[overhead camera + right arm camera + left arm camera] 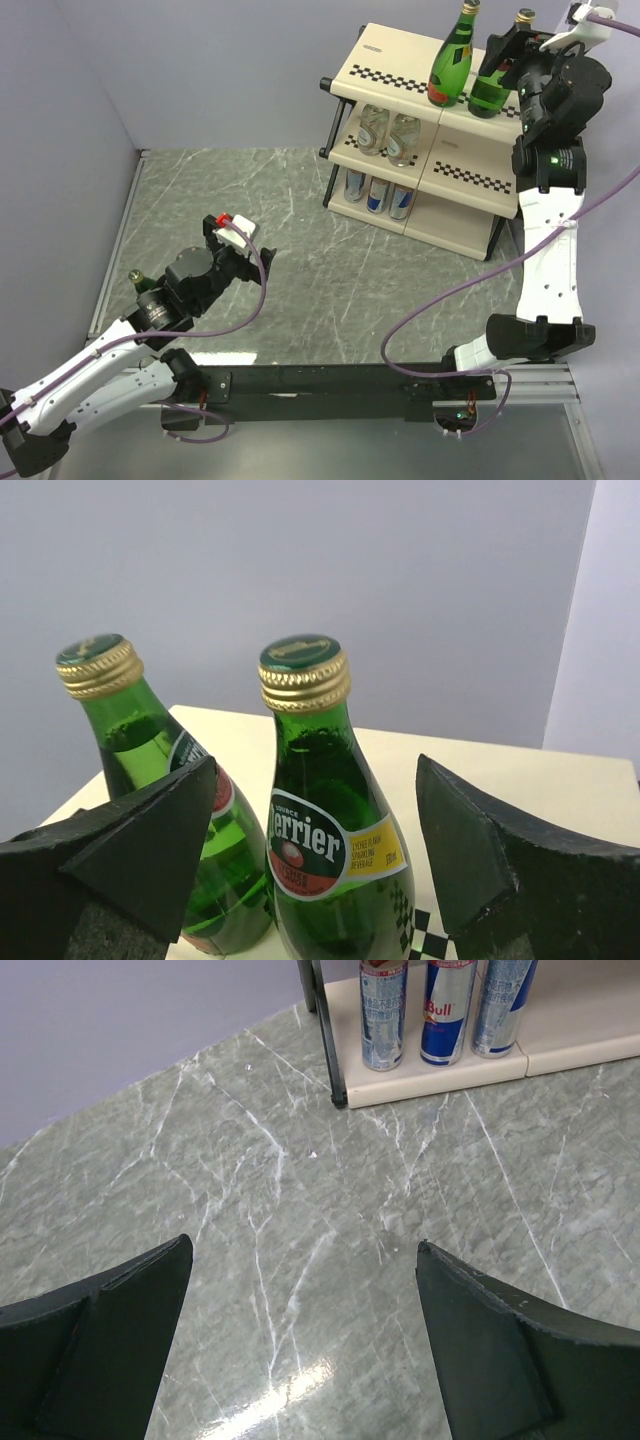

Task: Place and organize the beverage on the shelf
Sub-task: Place the drink on the shelf.

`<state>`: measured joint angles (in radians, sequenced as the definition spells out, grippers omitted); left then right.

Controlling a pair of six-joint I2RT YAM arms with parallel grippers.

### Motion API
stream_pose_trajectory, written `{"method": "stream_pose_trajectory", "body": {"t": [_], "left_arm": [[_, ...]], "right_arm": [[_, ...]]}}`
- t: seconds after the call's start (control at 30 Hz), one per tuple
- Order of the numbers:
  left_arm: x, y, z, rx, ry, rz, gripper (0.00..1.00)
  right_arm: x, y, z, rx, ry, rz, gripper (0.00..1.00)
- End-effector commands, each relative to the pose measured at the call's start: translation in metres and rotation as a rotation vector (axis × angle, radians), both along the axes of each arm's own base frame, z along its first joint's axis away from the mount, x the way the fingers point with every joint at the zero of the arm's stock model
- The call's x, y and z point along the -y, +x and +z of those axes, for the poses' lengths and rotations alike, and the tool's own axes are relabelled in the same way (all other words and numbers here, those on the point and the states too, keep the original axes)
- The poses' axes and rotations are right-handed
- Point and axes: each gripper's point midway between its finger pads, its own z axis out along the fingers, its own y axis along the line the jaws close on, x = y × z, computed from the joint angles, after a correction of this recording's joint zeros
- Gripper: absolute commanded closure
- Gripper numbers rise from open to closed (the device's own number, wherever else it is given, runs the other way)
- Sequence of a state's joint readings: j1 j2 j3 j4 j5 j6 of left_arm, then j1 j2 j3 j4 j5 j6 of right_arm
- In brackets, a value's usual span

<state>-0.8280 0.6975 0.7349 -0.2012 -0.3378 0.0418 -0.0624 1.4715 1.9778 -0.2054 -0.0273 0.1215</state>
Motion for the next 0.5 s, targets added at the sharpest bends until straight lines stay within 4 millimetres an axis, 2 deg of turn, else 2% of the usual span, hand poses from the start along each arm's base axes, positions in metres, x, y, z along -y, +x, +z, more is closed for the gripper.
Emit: {"method": "stream_pose_trajectory", "body": {"t": [0.0,0.3,0.47], "left_arm": [[0.0,-0.001,0.011,0.035,-0.021,-0.009,0.0],[-0.001,-0.001,0.012,0.036,-0.026,-0.005,0.0],[-0.002,-0.001,0.013,0.039,-0.032,0.001,0.01]], "right_arm": [[-0.002,-0.039,0.051,0.133,-0.027,-0.005,0.13],[0.003,-0.077,0.088,0.223,-0.053,-0.046,0.12],[0.001,-0.099,0.102,0.255,-0.06,-0.049,0.12]]}}
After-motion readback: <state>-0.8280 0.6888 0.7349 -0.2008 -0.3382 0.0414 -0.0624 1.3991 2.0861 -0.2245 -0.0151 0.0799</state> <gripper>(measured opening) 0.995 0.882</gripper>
